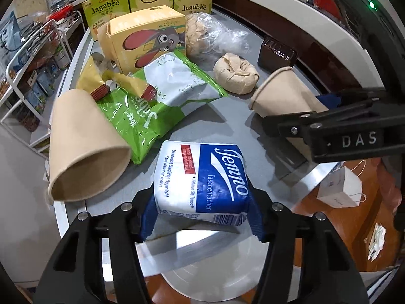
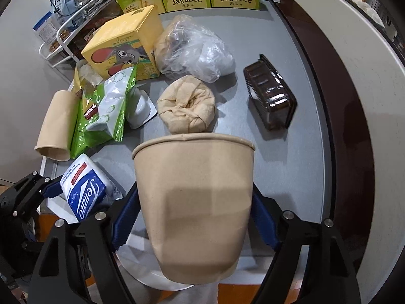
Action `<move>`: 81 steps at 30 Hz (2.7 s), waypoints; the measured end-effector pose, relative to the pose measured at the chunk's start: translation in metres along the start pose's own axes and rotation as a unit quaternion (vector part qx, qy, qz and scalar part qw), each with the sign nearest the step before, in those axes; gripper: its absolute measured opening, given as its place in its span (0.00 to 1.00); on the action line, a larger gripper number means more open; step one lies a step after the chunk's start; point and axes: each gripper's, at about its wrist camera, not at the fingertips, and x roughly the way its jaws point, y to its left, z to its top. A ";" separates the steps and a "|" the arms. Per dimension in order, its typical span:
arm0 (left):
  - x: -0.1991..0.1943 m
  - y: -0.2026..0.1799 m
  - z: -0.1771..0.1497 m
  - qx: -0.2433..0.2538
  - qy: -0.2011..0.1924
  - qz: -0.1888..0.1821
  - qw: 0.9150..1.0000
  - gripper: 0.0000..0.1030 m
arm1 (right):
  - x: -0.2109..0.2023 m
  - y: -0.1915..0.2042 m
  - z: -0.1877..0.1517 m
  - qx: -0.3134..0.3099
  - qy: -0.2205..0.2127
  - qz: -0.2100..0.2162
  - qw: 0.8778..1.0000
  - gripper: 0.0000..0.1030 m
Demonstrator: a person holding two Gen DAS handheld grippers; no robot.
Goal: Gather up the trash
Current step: 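Carry the tissue pack with the left tool and the paper cup with the right tool over the white bin, then open the left tool and right tool to drop both items into the bin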
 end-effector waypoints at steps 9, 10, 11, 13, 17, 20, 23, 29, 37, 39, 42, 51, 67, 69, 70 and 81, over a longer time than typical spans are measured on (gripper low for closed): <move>-0.033 0.007 -0.005 -0.023 -0.026 -0.015 0.999 0.57 | -0.025 -0.007 -0.008 0.030 -0.013 0.034 0.999 0.76; -0.037 0.008 -0.005 -0.026 -0.029 -0.016 0.999 0.57 | -0.028 -0.006 -0.009 0.032 -0.014 0.039 0.999 0.76; -0.042 0.009 -0.006 -0.030 -0.033 -0.016 0.999 0.57 | -0.032 -0.005 -0.010 0.033 -0.018 0.045 0.998 0.76; -0.054 0.013 -0.010 -0.035 -0.040 -0.017 0.998 0.57 | -0.043 -0.002 -0.013 0.033 -0.025 0.056 0.998 0.76; -0.074 0.017 -0.023 -0.042 -0.049 -0.017 0.998 0.57 | -0.062 0.006 -0.025 0.024 -0.034 0.076 0.996 0.76; -0.083 0.019 -0.039 -0.051 -0.045 -0.019 0.998 0.57 | -0.072 0.013 -0.041 0.014 -0.029 0.091 0.995 0.76; -0.087 0.018 -0.058 -0.053 -0.033 -0.014 0.998 0.57 | -0.076 0.019 -0.062 0.000 -0.016 0.103 0.995 0.76; -0.078 0.017 -0.093 -0.064 0.004 -0.014 0.998 0.57 | -0.058 0.032 -0.105 -0.023 0.030 0.106 0.994 0.76; -0.050 0.012 -0.133 -0.058 0.065 -0.015 0.996 0.57 | -0.020 0.034 -0.135 -0.022 0.085 0.099 0.991 0.76; -0.039 0.010 -0.143 -0.050 0.084 -0.013 0.995 0.57 | -0.008 0.034 -0.138 -0.020 0.098 0.093 0.991 0.76; -0.024 0.008 -0.152 -0.045 0.106 -0.013 0.993 0.57 | 0.011 0.037 -0.138 -0.021 0.116 0.087 0.989 0.76; 0.015 0.018 -0.153 -0.043 0.137 0.001 0.990 0.57 | 0.062 0.047 -0.134 -0.020 0.148 0.050 0.988 0.76; 0.043 0.018 -0.142 -0.034 0.157 0.011 0.987 0.57 | 0.094 0.038 -0.148 0.033 0.155 0.041 0.986 0.76; 0.043 0.017 -0.140 -0.032 0.156 0.005 0.987 0.58 | 0.092 0.039 -0.147 0.034 0.154 0.041 0.987 0.79; 0.043 0.016 -0.139 -0.028 0.154 0.003 0.988 0.59 | 0.092 0.039 -0.147 0.034 0.154 0.038 0.987 0.79; 0.039 0.011 -0.135 -0.013 0.145 0.020 0.989 0.80 | 0.083 0.030 -0.145 0.042 0.142 0.026 0.989 0.80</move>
